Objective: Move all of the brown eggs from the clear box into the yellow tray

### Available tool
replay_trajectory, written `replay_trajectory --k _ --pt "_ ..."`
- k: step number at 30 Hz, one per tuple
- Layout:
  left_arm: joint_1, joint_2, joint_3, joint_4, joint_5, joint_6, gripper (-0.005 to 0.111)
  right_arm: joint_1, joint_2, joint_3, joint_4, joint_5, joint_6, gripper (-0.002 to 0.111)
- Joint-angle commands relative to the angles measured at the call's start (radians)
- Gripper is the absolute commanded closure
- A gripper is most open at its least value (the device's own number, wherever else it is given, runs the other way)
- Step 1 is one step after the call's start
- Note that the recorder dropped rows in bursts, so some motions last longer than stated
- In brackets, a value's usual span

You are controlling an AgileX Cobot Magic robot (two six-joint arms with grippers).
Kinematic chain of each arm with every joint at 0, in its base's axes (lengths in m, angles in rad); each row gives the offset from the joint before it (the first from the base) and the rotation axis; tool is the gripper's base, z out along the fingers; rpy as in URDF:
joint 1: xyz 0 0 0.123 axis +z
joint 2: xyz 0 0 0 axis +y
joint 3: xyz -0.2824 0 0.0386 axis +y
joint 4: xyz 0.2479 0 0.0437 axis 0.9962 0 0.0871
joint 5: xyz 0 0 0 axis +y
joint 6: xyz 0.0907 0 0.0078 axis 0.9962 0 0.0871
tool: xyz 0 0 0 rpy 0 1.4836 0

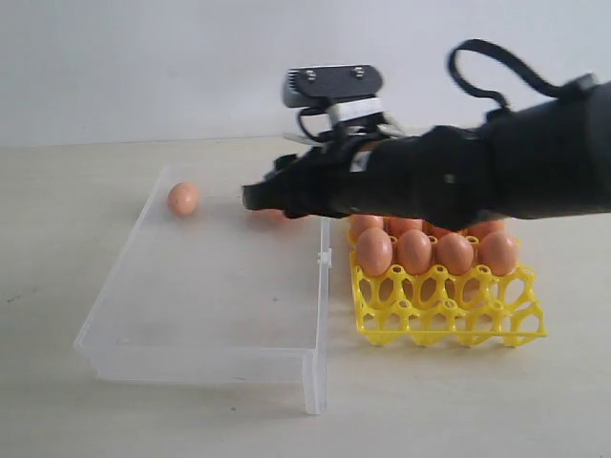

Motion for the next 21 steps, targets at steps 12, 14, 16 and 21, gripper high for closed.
replay_trajectory --k 12,14,16,21 --pt "-0.006 0.001 -0.004 -0.002 -0.009 -0.005 0.107 -0.147 -0.096 0.179 0.0 0.086 -0.044 0.108" --pt "-0.006 0.001 -0.004 -0.002 -0.009 -0.005 0.107 -0.147 -0.092 0.179 -0.008 0.114 -0.044 0.108" --pt "-0.006 0.001 -0.004 -0.002 -0.009 -0.005 0.107 -0.147 -0.092 0.18 -0.015 0.143 -0.044 0.108" --pt "-0.006 0.001 -0.004 -0.002 -0.009 -0.005 0.107 -0.144 -0.089 0.181 -0.015 0.17 -0.044 0.108"
